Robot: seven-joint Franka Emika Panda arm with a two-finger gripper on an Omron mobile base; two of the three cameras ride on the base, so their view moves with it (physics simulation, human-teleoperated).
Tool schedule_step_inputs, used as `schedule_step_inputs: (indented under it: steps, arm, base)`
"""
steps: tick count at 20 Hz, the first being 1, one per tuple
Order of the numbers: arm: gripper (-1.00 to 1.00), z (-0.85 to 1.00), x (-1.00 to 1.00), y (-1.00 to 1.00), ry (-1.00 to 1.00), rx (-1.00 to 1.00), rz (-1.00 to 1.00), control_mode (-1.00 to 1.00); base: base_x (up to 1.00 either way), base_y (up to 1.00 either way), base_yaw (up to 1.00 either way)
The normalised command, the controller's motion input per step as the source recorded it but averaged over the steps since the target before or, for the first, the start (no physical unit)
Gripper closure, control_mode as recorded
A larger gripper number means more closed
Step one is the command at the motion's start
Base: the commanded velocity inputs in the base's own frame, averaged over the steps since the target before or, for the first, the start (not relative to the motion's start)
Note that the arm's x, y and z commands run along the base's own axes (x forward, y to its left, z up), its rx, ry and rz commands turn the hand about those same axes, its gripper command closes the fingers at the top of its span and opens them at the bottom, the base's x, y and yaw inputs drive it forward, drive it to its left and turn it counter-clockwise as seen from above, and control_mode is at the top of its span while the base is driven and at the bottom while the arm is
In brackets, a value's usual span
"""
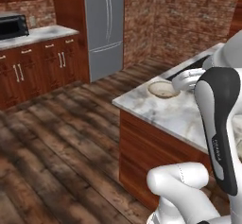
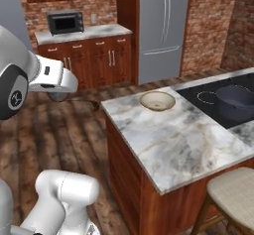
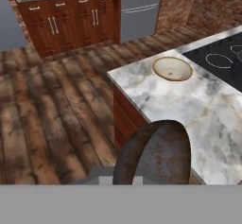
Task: Open the cabinet and move the ladle to the pot. Then close the cabinet.
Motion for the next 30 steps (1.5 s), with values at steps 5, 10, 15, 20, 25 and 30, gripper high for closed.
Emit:
schedule_step_inputs:
  steps: [5, 10, 15, 20, 25, 30]
  arm:
    - [1.00, 0.00, 0.00, 0.00, 0.00, 0.00, 0.00, 1.00]
    - [1.00, 0.00, 0.00, 0.00, 0.00, 0.00, 0.00, 1.00]
    - [1.00, 0.00, 0.00, 0.00, 0.00, 0.00, 0.00, 1.00]
    - [1.00, 0.00, 0.00, 0.00, 0.00, 0.00, 0.00, 1.00]
    - [1.00, 0.00, 0.00, 0.00, 0.00, 0.00, 0.00, 1.00]
    - [1.00, 0.00, 0.00, 0.00, 0.00, 0.00, 0.00, 1.00]
  base:
    - [0.48, 0.28, -0.22]
    - [0.25, 0.32, -0.19]
    - [0.11, 0.35, -0.19]
    - [0.04, 0.37, -0.19]
    - [0.05, 0.48, -0.19]
    - [0.11, 0.65, -0.18]
